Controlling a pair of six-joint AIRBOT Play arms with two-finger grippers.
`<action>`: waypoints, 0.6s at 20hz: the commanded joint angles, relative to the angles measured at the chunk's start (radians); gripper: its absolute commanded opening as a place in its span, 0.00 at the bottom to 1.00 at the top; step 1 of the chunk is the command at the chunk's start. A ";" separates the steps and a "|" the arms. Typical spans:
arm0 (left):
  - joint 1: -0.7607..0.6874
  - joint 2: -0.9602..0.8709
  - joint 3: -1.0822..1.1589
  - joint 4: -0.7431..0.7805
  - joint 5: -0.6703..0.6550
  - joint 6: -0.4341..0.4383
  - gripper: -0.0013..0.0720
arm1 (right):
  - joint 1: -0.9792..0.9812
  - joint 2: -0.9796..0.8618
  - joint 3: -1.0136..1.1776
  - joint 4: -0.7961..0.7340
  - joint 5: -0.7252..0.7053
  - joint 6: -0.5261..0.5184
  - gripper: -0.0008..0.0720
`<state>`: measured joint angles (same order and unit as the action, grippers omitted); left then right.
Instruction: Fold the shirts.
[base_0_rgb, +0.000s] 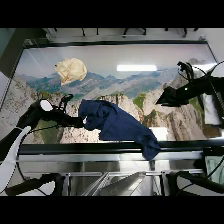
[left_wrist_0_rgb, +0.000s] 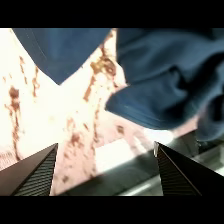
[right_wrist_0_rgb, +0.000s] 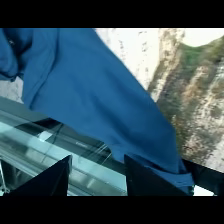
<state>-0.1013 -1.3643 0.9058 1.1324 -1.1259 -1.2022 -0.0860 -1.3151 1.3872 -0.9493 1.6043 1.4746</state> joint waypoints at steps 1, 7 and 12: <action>-0.005 -0.131 0.042 -0.011 0.054 0.121 0.93 | 0.048 0.018 -0.002 0.016 -0.002 0.053 0.54; -0.106 -0.230 0.091 -0.073 0.090 0.132 0.86 | 0.069 0.027 -0.002 0.008 -0.002 0.071 0.54; -0.147 -0.224 0.054 -0.148 0.029 0.150 0.04 | 0.069 0.026 -0.002 -0.014 -0.002 0.066 0.53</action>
<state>-0.2272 -1.5841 0.9691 1.0069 -1.0485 -1.0637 -0.0196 -1.2888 1.3853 -0.9447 1.6016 1.5406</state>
